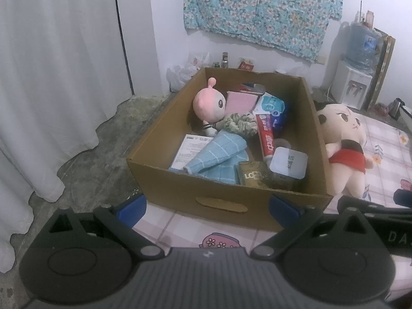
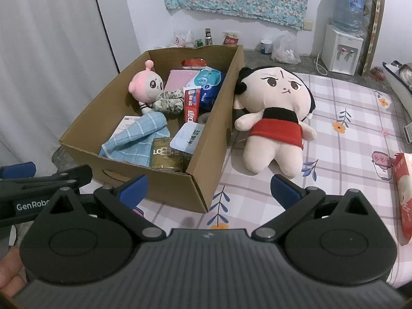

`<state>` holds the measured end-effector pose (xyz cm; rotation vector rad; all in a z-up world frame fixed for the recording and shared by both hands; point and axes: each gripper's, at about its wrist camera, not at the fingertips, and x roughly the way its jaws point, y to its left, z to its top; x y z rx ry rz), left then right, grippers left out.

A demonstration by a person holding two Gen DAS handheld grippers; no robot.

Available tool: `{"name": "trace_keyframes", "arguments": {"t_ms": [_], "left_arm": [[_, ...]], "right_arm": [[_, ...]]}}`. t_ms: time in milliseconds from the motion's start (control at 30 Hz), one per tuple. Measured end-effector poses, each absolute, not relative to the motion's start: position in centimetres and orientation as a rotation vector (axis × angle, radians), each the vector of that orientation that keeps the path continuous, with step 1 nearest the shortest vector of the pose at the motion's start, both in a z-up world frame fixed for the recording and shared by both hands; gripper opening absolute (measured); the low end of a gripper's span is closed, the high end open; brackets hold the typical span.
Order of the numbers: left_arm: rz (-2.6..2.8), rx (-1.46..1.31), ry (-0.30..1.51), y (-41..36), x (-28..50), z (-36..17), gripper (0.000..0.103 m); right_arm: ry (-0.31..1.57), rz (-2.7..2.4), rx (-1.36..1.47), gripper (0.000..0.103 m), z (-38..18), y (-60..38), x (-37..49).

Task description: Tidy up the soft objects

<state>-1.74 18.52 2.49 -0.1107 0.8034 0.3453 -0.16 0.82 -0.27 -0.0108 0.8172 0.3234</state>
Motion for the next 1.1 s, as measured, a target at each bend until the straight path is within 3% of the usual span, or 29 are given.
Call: {"name": "trace_keyframes", "arguments": {"t_ms": [1100], "left_arm": [[0.346, -0.109, 0.804, 18.64, -1.70, 2.55, 0.101]], "right_arm": [[0.816, 0.328, -0.016, 0.102, -0.17, 0.73, 0.11]]}}
